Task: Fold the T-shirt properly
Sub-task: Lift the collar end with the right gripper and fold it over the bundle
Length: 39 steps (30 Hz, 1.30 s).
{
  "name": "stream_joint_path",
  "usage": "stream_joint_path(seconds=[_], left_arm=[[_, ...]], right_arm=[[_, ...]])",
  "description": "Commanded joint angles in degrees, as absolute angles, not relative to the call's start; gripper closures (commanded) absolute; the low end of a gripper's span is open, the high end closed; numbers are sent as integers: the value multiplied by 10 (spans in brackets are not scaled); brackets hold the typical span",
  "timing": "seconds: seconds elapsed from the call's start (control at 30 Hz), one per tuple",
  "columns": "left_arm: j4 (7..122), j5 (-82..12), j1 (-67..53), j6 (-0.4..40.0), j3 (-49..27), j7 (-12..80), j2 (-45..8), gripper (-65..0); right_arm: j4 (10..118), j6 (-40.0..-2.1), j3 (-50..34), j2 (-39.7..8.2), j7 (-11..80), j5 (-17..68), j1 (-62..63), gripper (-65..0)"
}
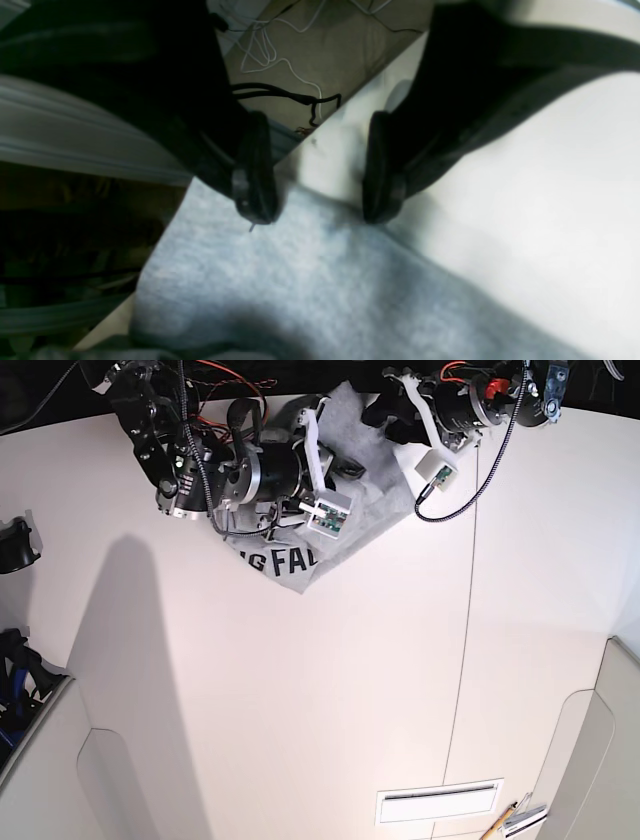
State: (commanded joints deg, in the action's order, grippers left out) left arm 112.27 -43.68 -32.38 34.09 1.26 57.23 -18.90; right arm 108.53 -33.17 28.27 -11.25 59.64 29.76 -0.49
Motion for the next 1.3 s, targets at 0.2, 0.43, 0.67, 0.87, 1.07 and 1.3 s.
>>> stream_joint_path(seconds=[0.2,0.43,0.67,0.87,1.07,1.3], left_arm=[[1123,-444,-324,341,-53,577,-189,-319],[1123,-487,-324,367,-154,607,-189,-319],[1123,-544,-324,394,-217,631,-191,-319],[1123,-571,-324,400,-230,632,-190,-319],[1123,-581,-324,400,-230,632,-190,-319],[1123,-585,-324,400,-230,632,-190,-319]], right_arm=[[1084,-333,288,-70,598,343,-5,-255],[1096,-340,341,-31,599,374,10,-255],[1153,-323,303,0,602,307,14,-60],[1153,-321,156,-26,602,283,9,0],[1137,-321,59,-81,602,310,-17,0],[1042,-322,90,-85,586,341,-27,0]])
